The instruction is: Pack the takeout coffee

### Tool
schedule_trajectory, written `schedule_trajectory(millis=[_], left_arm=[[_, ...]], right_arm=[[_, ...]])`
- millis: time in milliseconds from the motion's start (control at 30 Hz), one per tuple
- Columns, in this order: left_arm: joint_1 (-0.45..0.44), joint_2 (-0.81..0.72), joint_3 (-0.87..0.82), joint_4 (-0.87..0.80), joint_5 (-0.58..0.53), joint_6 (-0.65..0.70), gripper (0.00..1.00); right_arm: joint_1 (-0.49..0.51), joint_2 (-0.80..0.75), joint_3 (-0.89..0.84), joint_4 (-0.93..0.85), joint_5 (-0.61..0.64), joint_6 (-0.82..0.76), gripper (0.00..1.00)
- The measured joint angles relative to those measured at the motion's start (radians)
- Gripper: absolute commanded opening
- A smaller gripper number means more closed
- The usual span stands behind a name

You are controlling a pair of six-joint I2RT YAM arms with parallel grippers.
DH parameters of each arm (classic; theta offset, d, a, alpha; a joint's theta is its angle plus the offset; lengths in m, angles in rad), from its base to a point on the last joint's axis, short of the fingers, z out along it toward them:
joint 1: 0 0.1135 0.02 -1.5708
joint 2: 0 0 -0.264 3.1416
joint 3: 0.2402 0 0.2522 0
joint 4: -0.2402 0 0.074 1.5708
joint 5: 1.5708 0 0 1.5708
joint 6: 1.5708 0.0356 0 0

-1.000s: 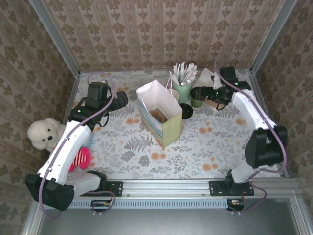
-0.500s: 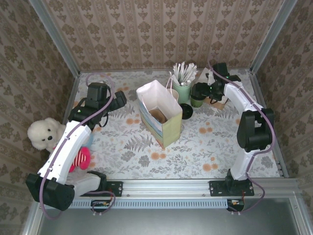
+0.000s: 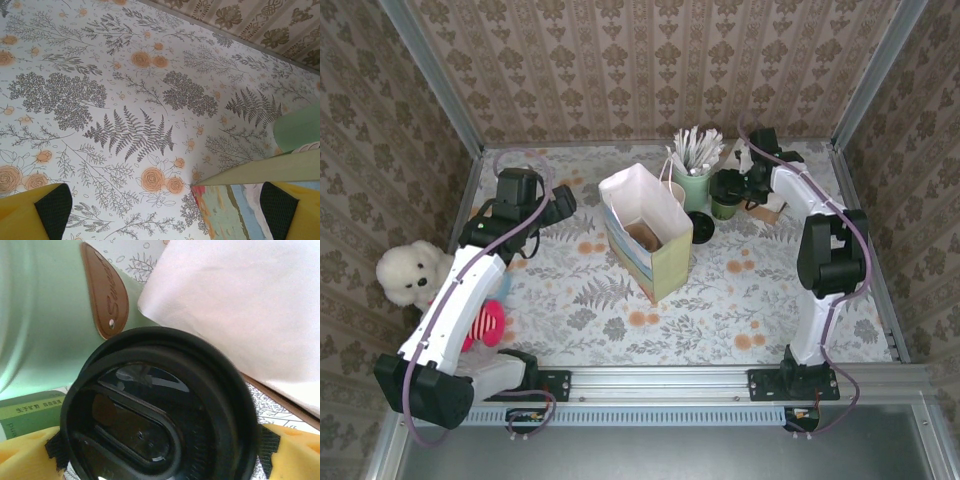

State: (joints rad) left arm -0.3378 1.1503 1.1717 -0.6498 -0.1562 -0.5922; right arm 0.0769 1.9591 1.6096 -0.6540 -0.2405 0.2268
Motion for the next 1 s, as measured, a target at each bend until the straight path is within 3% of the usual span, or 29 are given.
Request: schedule_trajectory(millis=[333, 667, 1000], left_arm=[[0.006, 0.009, 0.0, 0.0, 0.02, -0.007, 1.0], [0.018, 0.041, -0.028, 0.006, 0.072, -0.036, 1.0], [0.032, 0.064, -0.034, 0.016, 0.144, -0.071, 1.0]], right_arm=[[0.003, -0.064, -0.079, 0.017, 0.029, -0.008, 0.83], [0.015, -0.429, -0.435, -0.005, 0.052, 0.003, 0.84], [0.124, -0.704, -0.674, -0.024, 0.028, 0.033, 0.84]])
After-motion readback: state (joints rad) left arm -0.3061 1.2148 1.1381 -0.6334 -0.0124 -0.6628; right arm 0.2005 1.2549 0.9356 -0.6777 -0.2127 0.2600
